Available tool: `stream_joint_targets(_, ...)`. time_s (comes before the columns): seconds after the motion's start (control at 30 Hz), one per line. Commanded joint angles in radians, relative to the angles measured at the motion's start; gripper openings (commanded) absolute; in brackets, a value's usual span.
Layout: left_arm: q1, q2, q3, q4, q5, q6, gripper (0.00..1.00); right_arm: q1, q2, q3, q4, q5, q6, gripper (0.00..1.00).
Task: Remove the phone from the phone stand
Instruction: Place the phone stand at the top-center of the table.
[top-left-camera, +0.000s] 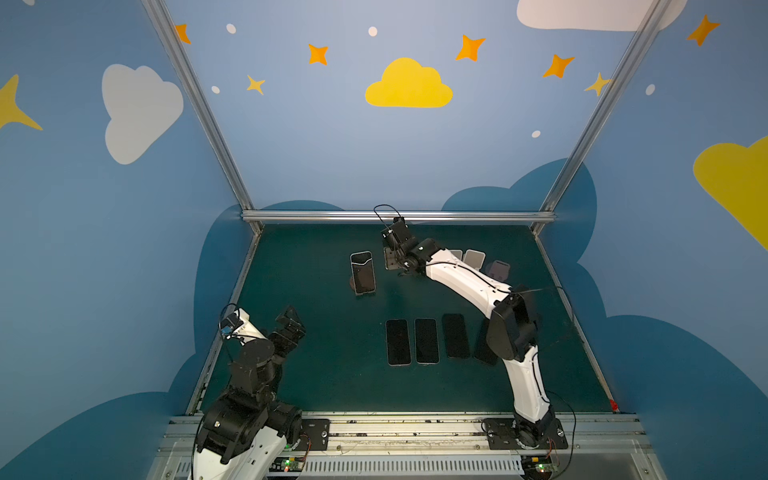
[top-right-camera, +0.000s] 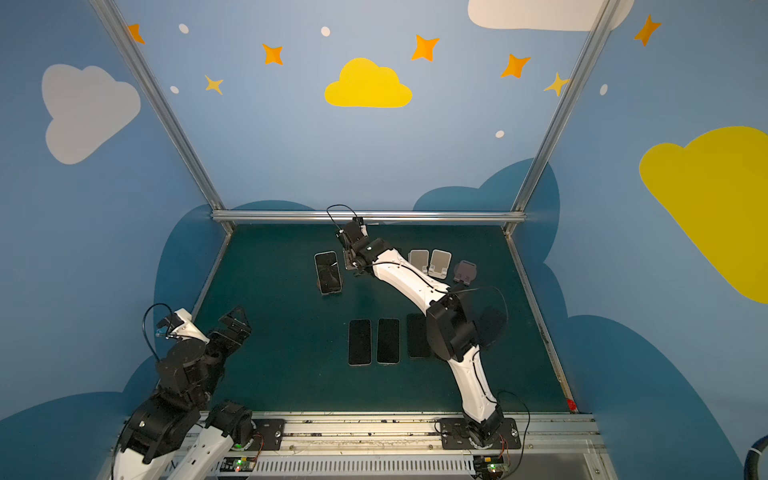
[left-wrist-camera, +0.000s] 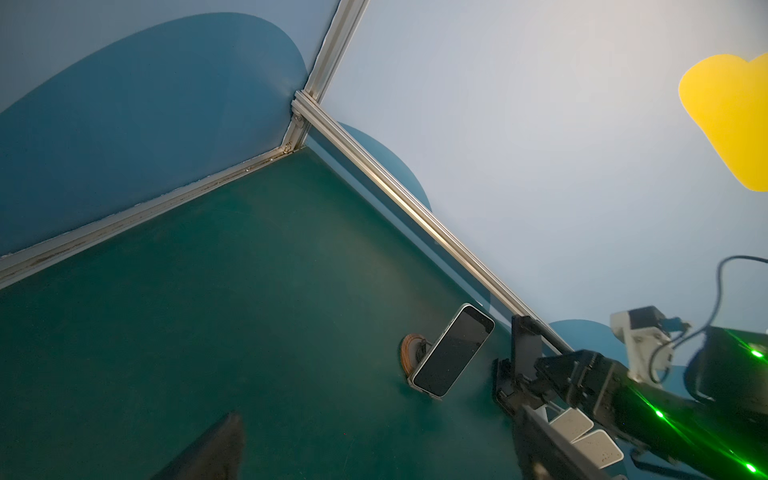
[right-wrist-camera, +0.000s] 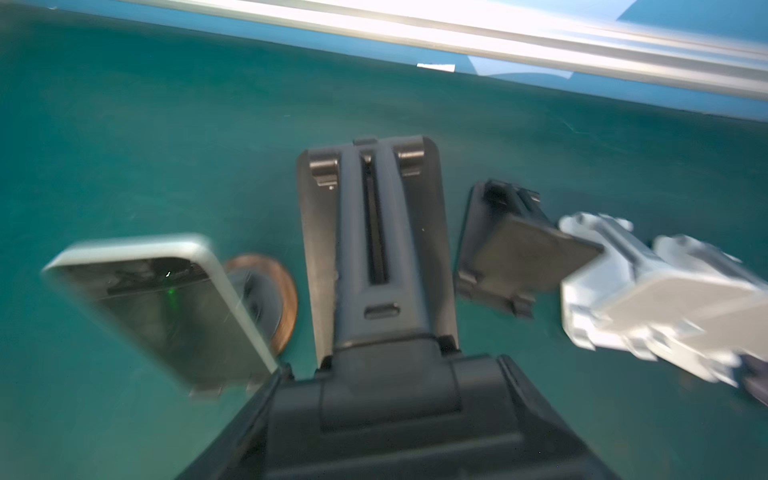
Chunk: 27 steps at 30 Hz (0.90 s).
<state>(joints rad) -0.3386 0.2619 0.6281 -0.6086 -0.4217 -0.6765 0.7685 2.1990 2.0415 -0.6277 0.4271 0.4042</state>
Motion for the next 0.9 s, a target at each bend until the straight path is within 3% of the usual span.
stream_joint_targets(0.0,0.0,0.018,0.007,0.021,0.035,0.043,1.0,-0.027,0.065,0.119,-0.026,-0.019,0.004,0.61)
stream_joint_targets(0.5,0.0,0.058,-0.002,0.092,0.199,0.066,1.0,-0.08,0.326,0.322,-0.03,-0.085,-0.026,0.62)
stream_joint_targets(0.87,0.0,0.155,0.031,0.125,0.346,0.089,1.0,-0.083,0.366,0.357,-0.056,-0.074,-0.039,0.8)
